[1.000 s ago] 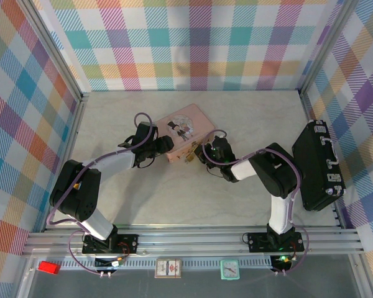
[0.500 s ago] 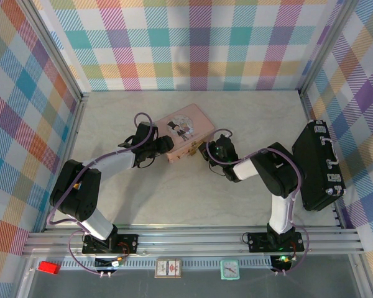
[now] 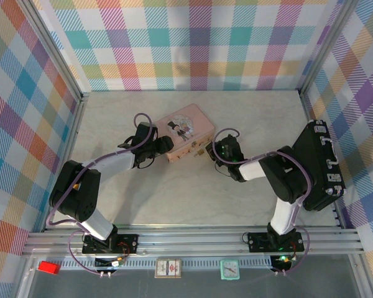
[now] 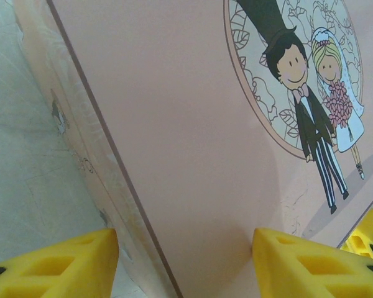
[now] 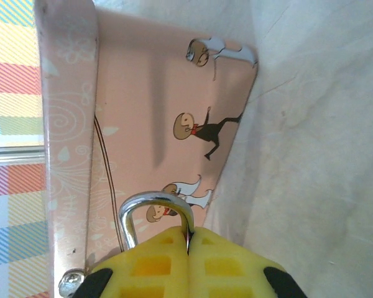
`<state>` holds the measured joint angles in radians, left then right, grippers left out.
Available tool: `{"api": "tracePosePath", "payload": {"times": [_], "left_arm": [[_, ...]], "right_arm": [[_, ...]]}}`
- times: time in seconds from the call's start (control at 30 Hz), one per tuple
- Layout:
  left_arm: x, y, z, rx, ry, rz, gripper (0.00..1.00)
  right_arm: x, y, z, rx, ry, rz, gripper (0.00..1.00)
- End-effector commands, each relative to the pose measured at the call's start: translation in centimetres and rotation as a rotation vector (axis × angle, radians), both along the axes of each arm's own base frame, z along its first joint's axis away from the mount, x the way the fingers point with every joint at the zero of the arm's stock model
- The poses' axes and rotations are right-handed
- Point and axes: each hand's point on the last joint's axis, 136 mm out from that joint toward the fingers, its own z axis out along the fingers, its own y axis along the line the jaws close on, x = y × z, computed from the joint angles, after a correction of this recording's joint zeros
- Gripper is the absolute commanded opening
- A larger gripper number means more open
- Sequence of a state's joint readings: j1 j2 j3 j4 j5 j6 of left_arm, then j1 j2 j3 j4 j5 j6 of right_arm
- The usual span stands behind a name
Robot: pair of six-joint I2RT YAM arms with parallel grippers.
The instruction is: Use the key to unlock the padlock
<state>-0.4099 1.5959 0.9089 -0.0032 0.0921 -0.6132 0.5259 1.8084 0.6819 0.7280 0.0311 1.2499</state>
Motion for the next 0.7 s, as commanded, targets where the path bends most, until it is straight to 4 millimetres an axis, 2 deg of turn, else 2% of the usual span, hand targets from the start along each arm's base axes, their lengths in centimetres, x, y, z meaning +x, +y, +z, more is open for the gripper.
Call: {"api": "tracePosePath", "payload": {"times": [0.0,0.23,0.37,0.67], "left_arm": [[-0.2,0.5,1.6,0.004,-0.057,0.014,0.59],[-1.4,1.4,3.9,-0.017,-0.192,0.009,0.61],[-2.6,2.3,4.8,0.008,-0.273,-0.008,0.62],[-6.5,6.5,7.0,0.072,-0.361,0.087,0.66]], "right_arm": [[-0.1,-1.0,1.7,-0.055,-0.051,0.0,0.0],[-1.8,-2.9,2.8,-0.208,-0.065,0.055,0.0],[-3.6,-4.7,4.0,-0.305,-0.048,0.102,0.0],[-8.7,-9.4,5.1,-0.531,0.025,0.182,0.0]]}}
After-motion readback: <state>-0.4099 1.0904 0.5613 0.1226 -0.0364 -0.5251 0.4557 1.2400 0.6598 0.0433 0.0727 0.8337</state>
